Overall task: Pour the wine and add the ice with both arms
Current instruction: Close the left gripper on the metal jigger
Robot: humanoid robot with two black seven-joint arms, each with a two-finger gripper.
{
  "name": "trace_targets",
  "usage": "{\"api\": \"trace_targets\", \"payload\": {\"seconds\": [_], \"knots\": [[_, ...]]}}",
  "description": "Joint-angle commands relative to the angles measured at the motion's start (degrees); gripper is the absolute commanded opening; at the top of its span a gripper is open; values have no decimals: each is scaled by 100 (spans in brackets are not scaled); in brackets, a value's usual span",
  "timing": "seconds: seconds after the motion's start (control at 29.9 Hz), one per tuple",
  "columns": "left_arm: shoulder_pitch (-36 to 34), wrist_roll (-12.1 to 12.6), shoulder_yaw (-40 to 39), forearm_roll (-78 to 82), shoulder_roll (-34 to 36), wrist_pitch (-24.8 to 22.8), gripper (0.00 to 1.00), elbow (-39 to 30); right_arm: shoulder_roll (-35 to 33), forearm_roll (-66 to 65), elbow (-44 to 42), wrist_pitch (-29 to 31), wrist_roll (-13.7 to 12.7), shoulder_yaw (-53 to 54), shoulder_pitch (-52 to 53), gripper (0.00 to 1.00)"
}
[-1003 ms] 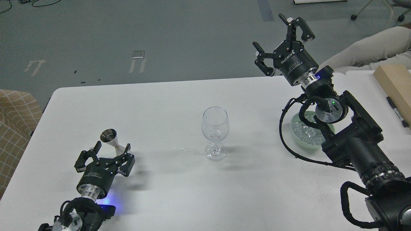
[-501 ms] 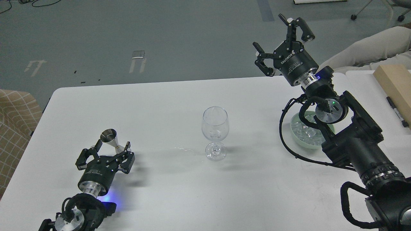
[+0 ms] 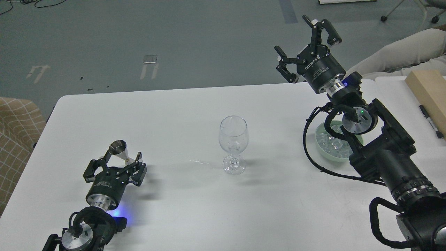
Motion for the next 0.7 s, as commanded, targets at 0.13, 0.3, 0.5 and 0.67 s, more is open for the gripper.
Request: {"api": "trace_targets", "payload": {"seconds": [0.13, 0.3, 0.5, 0.67], "knots": [[-57, -11, -3, -7, 0, -7, 70, 20, 0, 0, 6, 0, 0, 0, 1, 99], [-57, 6, -3, 2, 0, -51, 63, 20, 0, 0, 6, 0, 0, 0, 1, 99], [-57, 15, 5, 2, 0, -43, 54, 20, 0, 0, 6, 0, 0, 0, 1, 99], [-57, 15, -3, 1, 0, -25, 48, 20, 0, 0, 15, 0, 0, 0, 1, 99]]}}
